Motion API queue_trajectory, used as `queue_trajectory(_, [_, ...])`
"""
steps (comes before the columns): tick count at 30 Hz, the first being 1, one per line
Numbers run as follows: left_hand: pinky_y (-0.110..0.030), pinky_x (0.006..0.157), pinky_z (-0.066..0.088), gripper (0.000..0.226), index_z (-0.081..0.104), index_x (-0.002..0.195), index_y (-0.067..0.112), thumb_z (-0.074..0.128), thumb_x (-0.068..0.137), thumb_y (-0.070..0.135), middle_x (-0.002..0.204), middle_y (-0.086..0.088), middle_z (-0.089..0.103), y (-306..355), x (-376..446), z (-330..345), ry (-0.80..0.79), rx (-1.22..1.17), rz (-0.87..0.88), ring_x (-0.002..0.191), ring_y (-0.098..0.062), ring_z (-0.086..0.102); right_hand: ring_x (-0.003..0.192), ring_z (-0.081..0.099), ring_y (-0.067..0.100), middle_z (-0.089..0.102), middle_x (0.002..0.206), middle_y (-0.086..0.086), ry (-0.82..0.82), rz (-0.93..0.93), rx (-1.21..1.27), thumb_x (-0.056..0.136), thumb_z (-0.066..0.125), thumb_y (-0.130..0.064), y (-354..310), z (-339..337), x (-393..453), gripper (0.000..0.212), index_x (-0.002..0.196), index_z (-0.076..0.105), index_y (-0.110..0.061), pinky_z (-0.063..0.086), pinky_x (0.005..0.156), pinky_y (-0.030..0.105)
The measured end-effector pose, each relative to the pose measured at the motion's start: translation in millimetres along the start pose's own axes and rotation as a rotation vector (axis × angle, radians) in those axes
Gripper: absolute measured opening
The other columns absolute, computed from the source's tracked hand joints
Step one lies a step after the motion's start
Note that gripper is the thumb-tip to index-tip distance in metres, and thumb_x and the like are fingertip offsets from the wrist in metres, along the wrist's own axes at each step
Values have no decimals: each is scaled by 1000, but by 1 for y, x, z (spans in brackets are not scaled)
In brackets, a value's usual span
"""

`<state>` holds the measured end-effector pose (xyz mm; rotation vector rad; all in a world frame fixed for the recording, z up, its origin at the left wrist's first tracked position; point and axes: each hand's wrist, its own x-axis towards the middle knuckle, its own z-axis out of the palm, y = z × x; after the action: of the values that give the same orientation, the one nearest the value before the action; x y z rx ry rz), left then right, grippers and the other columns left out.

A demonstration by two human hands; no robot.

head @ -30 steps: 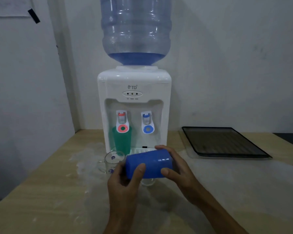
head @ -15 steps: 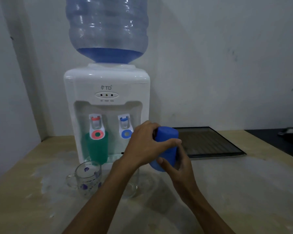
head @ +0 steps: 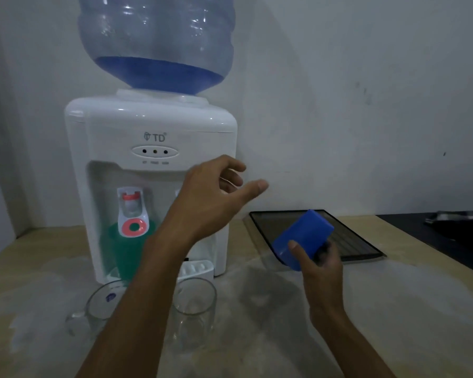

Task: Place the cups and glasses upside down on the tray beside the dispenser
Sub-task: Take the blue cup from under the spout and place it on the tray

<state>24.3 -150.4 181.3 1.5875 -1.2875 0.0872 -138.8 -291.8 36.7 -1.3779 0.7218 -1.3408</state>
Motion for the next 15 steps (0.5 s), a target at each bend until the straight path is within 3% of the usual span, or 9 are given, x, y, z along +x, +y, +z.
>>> queue_trajectory(5, [-26, 80, 55, 64, 68, 112, 34, 61, 63, 74, 98, 9, 74, 3, -10, -54, -170, 55, -96, 90, -5, 71, 93, 66, 13, 63, 111, -3, -85, 65, -211, 83, 82, -15, 5, 13, 78, 52, 120, 47, -25, 55, 75, 32])
queue_trajectory(9, [-34, 75, 57, 66, 74, 95, 35, 67, 53, 86, 89, 13, 79, -9, -23, -106, -195, 70, -221, 79, -3, 74, 100, 62, 28, 59, 123, 13, -128, 91, -479, 79, 86, -17, 25, 40, 146, 65, 129, 45, -8, 57, 82, 42])
queue_trajectory(11, [-40, 75, 59, 79, 73, 93, 40, 66, 38, 96, 84, 12, 79, -20, -30, -129, -163, 154, -282, 76, -8, 76, 100, 59, 29, 58, 127, 17, -150, 112, -561, 78, 87, -15, 38, 54, 165, 67, 128, 45, -4, 57, 81, 44])
queue_trajectory(15, [-46, 76, 60, 104, 75, 82, 26, 58, 15, 104, 69, 10, 77, -58, -51, -162, -18, 334, -424, 70, -18, 76, 115, 60, 38, 58, 130, 21, -160, 125, -636, 76, 87, -10, 62, 75, 184, 65, 126, 45, -4, 57, 89, 50])
